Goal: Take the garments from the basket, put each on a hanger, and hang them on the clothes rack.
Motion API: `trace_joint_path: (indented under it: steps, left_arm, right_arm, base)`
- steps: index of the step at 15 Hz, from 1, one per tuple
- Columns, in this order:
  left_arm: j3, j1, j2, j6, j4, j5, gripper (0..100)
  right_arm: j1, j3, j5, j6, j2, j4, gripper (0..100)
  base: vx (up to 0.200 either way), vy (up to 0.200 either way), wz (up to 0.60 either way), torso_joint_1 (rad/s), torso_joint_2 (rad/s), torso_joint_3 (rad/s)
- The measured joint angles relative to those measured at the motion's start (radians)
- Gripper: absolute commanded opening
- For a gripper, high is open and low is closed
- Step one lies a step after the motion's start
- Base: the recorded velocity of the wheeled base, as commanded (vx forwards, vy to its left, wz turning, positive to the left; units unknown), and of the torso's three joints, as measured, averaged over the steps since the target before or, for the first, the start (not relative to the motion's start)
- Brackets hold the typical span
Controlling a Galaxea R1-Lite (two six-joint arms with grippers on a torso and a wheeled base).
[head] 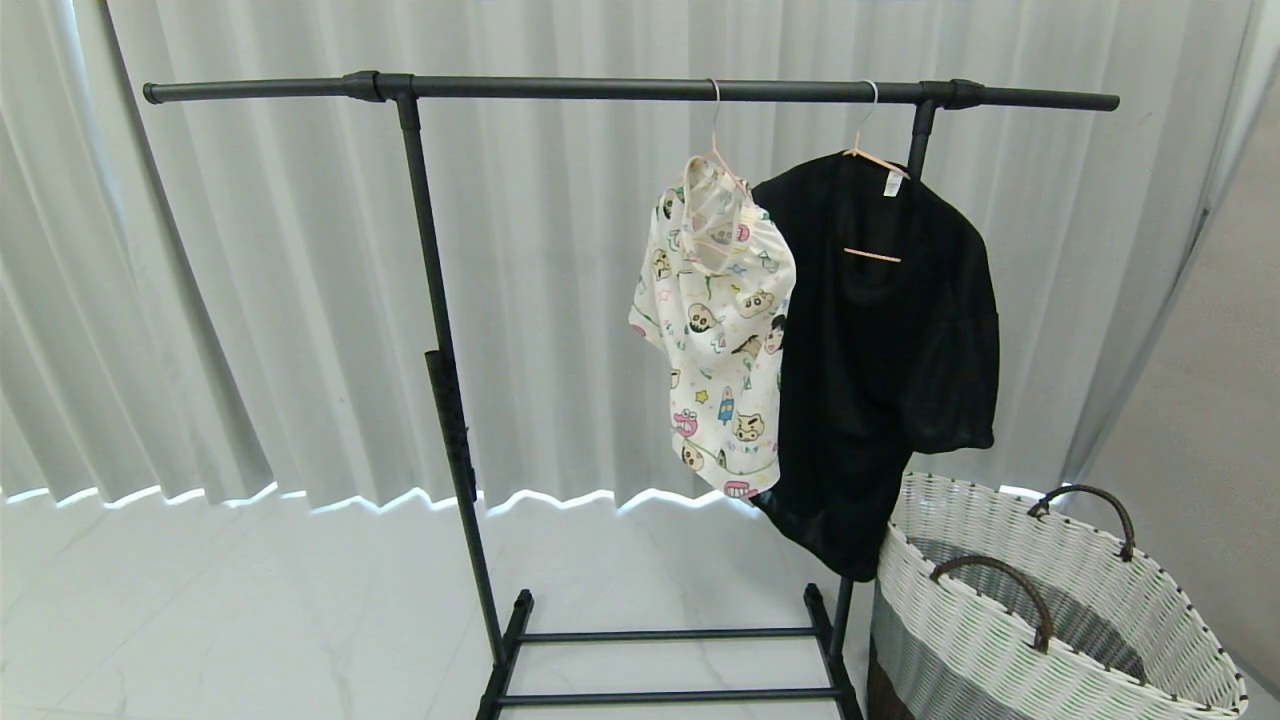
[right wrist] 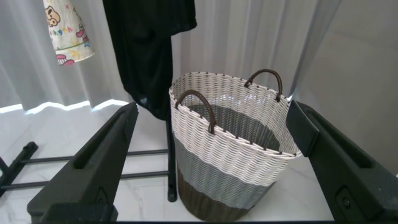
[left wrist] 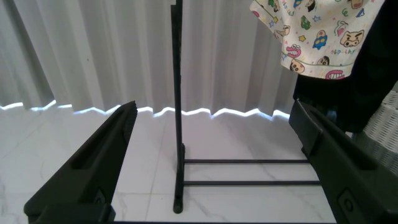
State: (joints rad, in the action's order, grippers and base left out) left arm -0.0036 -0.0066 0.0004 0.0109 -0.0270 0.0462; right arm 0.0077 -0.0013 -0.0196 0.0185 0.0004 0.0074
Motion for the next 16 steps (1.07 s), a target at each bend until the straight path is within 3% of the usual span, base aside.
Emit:
trace_joint_path:
  steps: [16]
  left_arm:
    - [0.000, 0.000, 0.000, 0.000, 0.000, 0.000, 100]
  right_arm:
    - [0.000, 0.000, 0.000, -0.008, 0.000, 0.000, 100]
  base:
    - [0.000, 0.000, 0.00, 0.000, 0.00, 0.000]
